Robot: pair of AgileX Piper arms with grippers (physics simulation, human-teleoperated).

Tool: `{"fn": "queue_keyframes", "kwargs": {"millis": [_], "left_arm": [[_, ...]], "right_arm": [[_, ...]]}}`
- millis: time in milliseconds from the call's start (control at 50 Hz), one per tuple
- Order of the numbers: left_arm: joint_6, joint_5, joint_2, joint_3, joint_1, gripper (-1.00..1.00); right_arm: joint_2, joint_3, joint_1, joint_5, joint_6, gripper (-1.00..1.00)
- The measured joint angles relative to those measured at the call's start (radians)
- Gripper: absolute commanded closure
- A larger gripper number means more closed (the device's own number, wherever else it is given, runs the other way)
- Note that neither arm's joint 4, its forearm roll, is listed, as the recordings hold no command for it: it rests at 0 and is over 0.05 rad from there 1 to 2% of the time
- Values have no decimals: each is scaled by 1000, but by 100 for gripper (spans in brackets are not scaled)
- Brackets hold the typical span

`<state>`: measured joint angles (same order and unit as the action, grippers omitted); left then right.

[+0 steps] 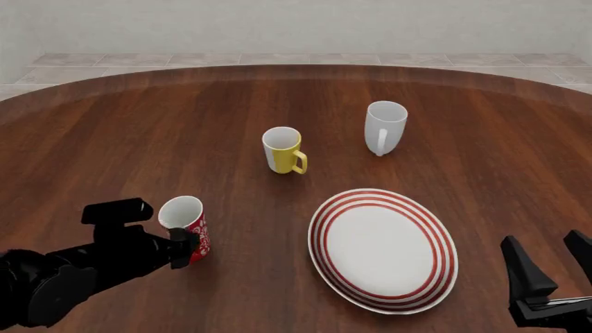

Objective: Pick up the red mug and put it on the plate

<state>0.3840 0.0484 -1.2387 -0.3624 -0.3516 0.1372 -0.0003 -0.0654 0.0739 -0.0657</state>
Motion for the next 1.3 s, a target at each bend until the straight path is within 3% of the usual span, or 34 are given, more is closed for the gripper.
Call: {"fn": "queue_keyframes", "kwargs": {"millis": [440,460,680,960,1120,1300], "left_arm": [[26,45,-35,27,-19,-100],[26,45,-33,29,-19,100],[61,55,-1,39,-23,100],[43,29,35,47,1,100],[-32,-15,90,17,10,100],[-192,-57,190,-37,-3,100]], "right_arm": [[27,0,-2,23,-4,-100],[27,0,-2,23,-4,-100],[30,0,-5,25,-8,-100],[25,0,-7,20,-8,-100],[17,0,-6,14,-7,-100],[9,0,-4,7,-5,-100]]}}
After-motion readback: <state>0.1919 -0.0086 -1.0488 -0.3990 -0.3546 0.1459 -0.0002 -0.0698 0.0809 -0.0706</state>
